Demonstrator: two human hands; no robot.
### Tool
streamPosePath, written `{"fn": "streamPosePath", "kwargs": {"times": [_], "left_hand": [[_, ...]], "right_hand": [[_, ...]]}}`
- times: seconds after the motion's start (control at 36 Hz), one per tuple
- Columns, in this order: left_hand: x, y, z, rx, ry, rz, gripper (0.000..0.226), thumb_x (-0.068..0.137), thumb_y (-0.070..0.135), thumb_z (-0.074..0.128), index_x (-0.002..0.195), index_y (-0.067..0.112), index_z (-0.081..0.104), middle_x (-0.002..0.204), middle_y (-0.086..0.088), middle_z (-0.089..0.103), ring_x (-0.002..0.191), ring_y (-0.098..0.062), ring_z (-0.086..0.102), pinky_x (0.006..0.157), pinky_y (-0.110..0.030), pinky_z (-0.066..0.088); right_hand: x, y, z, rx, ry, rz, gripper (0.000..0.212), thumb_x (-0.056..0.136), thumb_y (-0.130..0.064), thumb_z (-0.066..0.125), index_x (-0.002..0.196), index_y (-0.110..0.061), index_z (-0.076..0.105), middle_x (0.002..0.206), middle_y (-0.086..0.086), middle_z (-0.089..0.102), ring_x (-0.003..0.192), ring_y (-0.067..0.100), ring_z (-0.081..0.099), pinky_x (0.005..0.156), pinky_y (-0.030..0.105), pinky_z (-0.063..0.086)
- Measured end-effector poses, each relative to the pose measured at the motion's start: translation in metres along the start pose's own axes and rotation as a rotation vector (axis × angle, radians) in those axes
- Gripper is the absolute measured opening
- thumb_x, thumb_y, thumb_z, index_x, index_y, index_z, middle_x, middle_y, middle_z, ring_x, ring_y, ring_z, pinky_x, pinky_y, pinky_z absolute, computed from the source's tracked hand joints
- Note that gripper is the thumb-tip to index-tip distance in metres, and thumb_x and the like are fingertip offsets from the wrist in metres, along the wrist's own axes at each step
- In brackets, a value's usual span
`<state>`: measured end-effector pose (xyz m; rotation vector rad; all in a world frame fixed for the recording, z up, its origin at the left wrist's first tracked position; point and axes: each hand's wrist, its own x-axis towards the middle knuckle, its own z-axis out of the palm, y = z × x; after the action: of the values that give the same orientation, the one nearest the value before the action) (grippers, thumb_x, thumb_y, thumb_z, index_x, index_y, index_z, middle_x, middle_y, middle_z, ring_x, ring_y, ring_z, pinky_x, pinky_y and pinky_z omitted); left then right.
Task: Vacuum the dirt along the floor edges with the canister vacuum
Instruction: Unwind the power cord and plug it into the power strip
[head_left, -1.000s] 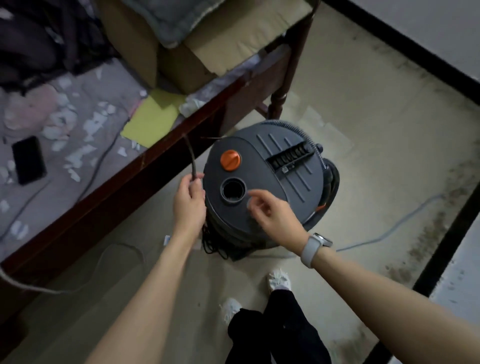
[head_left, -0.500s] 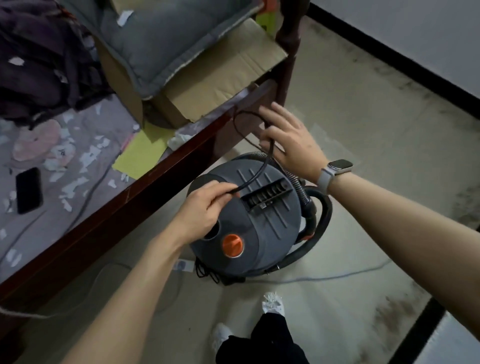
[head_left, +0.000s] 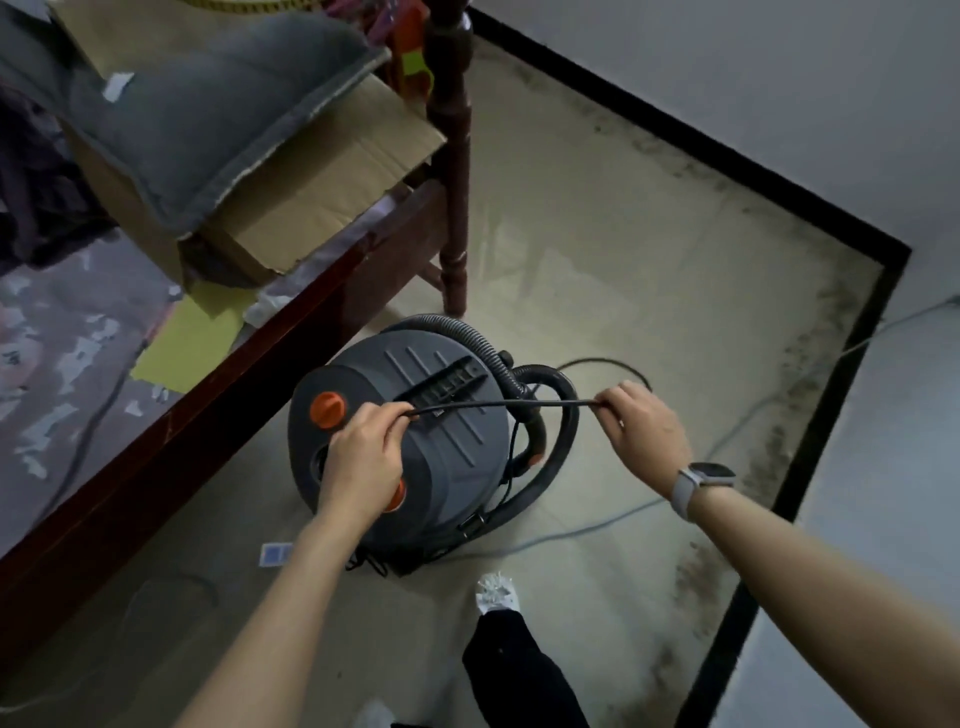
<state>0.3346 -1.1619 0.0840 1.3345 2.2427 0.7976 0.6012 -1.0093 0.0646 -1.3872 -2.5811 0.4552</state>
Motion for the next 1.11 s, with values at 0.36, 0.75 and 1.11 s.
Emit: {"fn": "streamPosePath", "kwargs": {"times": [0.36,0.75,1.11], "left_hand": [[-0.139,-0.064,-0.047,0.049,-0.071,0.061,0.019,0.095,0.013,0.053,0.105,0.007,0.068,0.099,-0.011,0.063,0.096,-0.033,0.059,0.085,-0.046,0.045],[-0.260,-0.200,-0.132,-0.324,-0.064,-0.463,0.015,0.100,0.016,0.044,0.105,0.014,0.058,0.088,0.003,0.066,0.092,-0.024,0.065,0.091,-0.045,0.050],[-0.239,-0.241,-0.129,-0.349,-0.057,-0.464,0.038,0.098,0.003,0.043,0.135,0.012,0.045,0.086,0.005,0.062,0.081,-0.026,0.061,0.068,-0.025,0.044]], "right_hand": [[-0.200,-0.129,0.019,0.132,-0.057,0.225,0.020,0.097,-0.023,0.056,0.098,-0.005,0.064,0.086,0.008,0.065,0.078,0.028,0.062,0.061,0.028,0.033],[-0.294,-0.293,0.121,0.299,-0.553,0.170,0.033,0.103,-0.032,0.043,0.109,-0.008,0.064,0.096,0.011,0.069,0.088,0.030,0.063,0.076,0.041,0.046],[-0.248,-0.347,0.197,0.430,-0.546,0.193,0.047,0.100,-0.022,0.048,0.145,-0.016,0.038,0.133,0.007,0.055,0.118,0.023,0.056,0.095,0.030,0.041]]}}
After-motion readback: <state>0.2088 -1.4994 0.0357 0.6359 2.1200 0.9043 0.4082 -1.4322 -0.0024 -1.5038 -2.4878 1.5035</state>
